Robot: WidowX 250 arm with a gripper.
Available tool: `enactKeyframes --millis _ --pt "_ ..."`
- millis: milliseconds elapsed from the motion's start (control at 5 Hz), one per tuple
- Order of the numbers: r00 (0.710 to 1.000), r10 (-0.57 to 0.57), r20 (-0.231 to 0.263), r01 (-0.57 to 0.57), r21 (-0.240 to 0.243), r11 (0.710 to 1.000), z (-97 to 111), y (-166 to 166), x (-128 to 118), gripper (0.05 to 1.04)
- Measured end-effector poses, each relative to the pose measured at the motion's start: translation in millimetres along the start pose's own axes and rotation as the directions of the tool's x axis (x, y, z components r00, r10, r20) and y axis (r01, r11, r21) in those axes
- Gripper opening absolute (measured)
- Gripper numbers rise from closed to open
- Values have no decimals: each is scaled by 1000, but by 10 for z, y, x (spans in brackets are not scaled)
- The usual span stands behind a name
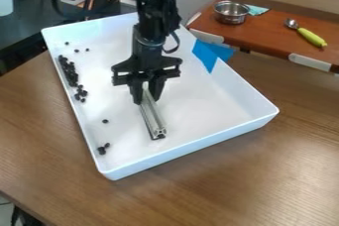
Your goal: Sweep into pile
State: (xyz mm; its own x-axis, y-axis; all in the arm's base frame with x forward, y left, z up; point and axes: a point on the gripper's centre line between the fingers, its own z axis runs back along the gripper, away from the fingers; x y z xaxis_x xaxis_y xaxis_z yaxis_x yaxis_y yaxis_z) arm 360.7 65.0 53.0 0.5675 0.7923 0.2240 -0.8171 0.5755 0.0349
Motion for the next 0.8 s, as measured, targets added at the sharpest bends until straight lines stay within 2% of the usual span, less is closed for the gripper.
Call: enactKeyframes --millis 200,400,600,800 --pt "987 145 -66 -148 -35 988 139 37 210 350" --pt "967 231 -111 -241 -89 966 416 -139 333 350" --pt "944 295 -148 -306 -64 950 439 -300 408 350" --pt "936 319 -150 -327 -32 944 441 -524 392 350"
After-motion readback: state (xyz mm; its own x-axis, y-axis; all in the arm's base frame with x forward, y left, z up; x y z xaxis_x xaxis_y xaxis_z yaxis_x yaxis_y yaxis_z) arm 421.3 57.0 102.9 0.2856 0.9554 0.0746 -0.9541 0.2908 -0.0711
